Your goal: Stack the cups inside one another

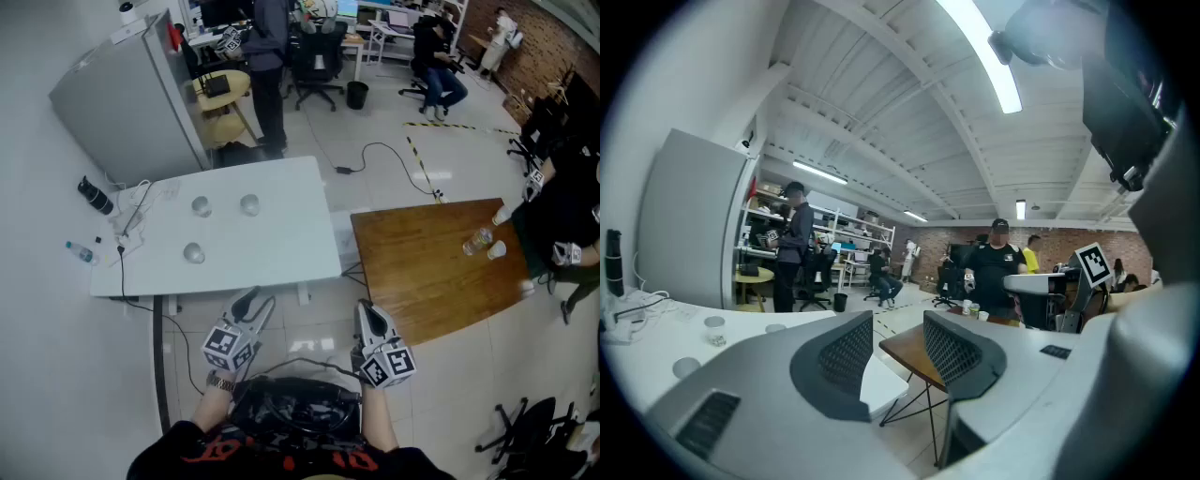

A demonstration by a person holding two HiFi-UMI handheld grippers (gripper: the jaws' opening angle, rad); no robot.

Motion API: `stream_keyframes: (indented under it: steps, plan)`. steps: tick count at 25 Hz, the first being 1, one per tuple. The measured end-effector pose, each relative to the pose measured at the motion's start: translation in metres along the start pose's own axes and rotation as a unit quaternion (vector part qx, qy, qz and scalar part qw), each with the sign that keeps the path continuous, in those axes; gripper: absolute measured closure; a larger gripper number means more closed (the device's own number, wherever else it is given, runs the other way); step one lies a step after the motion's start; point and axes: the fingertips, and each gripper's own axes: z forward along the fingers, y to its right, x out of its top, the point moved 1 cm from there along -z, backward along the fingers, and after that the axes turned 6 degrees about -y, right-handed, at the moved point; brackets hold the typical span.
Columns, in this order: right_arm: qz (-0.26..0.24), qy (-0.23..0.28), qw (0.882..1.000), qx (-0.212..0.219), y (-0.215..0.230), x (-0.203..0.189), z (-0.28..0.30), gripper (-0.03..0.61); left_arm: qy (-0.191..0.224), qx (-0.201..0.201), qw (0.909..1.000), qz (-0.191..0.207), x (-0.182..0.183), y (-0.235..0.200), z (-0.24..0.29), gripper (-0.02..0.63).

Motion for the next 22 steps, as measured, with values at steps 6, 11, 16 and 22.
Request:
stream_keyframes:
  steps: [6, 11, 16, 22]
  plan:
    - [-0.019, -0.005, 0.997, 0.07, 0.011, 0.018, 0.037, 0.572, 0.024, 0.064, 0.9975, -0.016, 0.011, -0.008, 0.002, 0.437]
    - [-0.017, -0.025, 0.986, 0.164, 0.004, 0.02, 0.065, 0.572, 0.039, 0.149, 0.9876, -0.032, 0.007, 0.002, -0.023, 0.437]
    - [-0.011, -0.037, 0.969, 0.245, -0.021, 0.016, 0.082, 0.572, 0.049, 0.23, 0.9705, -0.054, 0.001, 0.01, -0.063, 0.437]
    - [0.002, -0.06, 0.953, 0.298, -0.065, 0.0, 0.104, 0.572, 0.037, 0.282, 0.9553, -0.079, -0.022, 0.003, -0.107, 0.437]
